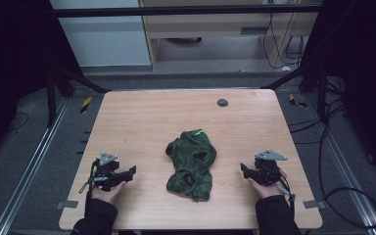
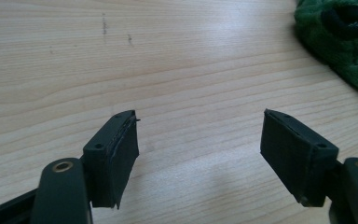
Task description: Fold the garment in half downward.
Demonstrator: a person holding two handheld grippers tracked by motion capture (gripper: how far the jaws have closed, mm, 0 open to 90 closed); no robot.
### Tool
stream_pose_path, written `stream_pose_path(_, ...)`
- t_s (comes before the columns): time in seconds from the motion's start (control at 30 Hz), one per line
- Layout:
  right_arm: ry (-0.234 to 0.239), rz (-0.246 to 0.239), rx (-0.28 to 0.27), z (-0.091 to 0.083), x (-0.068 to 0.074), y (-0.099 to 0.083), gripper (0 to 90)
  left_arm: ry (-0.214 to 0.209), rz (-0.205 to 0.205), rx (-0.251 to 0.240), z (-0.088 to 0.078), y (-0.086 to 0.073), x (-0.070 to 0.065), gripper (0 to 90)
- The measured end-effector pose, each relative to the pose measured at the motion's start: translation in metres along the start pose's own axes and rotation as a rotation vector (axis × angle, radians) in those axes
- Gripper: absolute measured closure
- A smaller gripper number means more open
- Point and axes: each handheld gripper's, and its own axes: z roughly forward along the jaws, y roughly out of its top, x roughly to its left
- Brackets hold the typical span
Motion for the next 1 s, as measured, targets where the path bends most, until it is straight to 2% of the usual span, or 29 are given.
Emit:
stream_pose_path(0.3, 0.021, -0.012, -0.009, -0.003, 0.005, 0.001, 37.8, -0.029, 0.012, -0.024, -0.004, 0.001, -0.006, 30.2)
stream_pose_path(0.47, 0.043, -0.036, -0.026, -0.007, 0.014, 0.006, 37.3, -0.048, 0.019, -0.033, -0.005, 0.003, -0.008, 31.5)
stream_pose_path(0.6, 0.071, -0.035, -0.043, -0.011, 0.019, 0.01, 37.3, -0.057, 0.03, -0.037, -0.004, 0.005, -0.01, 32.7)
stream_pose_path(0.8, 0.093, -0.043, -0.06, -0.014, 0.021, 0.016, 37.5, -0.071, 0.044, -0.041, -0.003, 0.011, -0.014, 33.6)
stream_pose_path(1.0, 0.113, -0.037, -0.076, -0.016, 0.022, 0.024, 37.6, -0.073, 0.054, -0.074, -0.008, 0.02, -0.015, 35.2)
